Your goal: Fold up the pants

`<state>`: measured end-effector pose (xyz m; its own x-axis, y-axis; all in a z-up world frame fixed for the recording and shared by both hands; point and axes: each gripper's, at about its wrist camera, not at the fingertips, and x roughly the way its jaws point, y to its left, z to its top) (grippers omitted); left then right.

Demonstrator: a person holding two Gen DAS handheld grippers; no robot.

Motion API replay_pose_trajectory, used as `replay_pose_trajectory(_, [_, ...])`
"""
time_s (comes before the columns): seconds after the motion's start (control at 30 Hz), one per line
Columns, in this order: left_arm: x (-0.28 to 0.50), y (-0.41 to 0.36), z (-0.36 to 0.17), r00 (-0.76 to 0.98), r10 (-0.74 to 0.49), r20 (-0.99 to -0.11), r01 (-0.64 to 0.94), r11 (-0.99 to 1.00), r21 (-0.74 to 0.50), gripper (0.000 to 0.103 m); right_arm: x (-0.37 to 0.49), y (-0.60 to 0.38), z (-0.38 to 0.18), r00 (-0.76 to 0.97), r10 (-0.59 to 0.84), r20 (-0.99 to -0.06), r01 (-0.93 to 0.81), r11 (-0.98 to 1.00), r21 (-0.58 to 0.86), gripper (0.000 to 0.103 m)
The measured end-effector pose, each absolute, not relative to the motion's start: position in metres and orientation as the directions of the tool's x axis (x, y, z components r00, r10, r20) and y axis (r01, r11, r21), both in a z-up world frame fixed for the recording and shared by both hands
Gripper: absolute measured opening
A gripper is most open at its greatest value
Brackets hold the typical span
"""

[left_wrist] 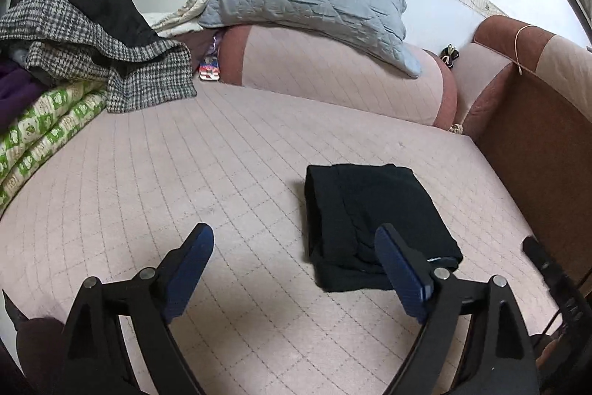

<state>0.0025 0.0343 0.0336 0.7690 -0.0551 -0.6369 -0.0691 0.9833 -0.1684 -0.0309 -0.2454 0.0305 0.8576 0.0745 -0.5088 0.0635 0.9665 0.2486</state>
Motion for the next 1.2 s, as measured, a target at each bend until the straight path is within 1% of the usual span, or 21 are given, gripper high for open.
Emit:
replay_pose_trajectory(0.07, [0.005,0.032,0.030,0.748,-0.052,-0.661,-0.077,0.983,-0.165,0.089,-0.036,-0.243,0.038,0.867,0.081,-0.492,0.050,0.967,0.248,0.064])
replay_pose_trajectory(0.17, [0.003,0.028,0.025,0.733,-0.039,-0.679,-0.086,0.985,-0.149,0.088,-0.039,-0.236,0.037,0.864,0.072,-0.499,0.044,0.975,0.216,0.065])
replay_pose_trajectory(0.23, [0.003,0.024,0.020,0.719,-0.030,-0.694,-0.088,0.987,-0.134,0.088,-0.036,-0.231,0.028,0.846,0.057,-0.530,0.050,0.981,0.187,0.065])
replay_pose_trajectory(0.43, [0.001,0.016,0.010,0.694,-0.041,-0.719,-0.067,0.990,-0.121,0.089,-0.023,-0.225,-0.003,0.769,0.078,-0.634,0.060,0.979,0.194,0.065])
replay_pose_trajectory(0.77, [0.008,0.005,-0.006,0.652,-0.068,-0.755,-0.033,0.992,-0.118,0.089,-0.014,-0.190,-0.040,0.678,0.109,-0.727,-0.030,0.992,0.121,0.065])
replay_pose_trajectory(1.2, [0.013,0.000,-0.023,0.612,-0.080,-0.787,-0.023,0.993,-0.119,0.088,-0.007,-0.186,-0.057,0.634,0.102,-0.766,-0.032,0.994,0.106,0.066])
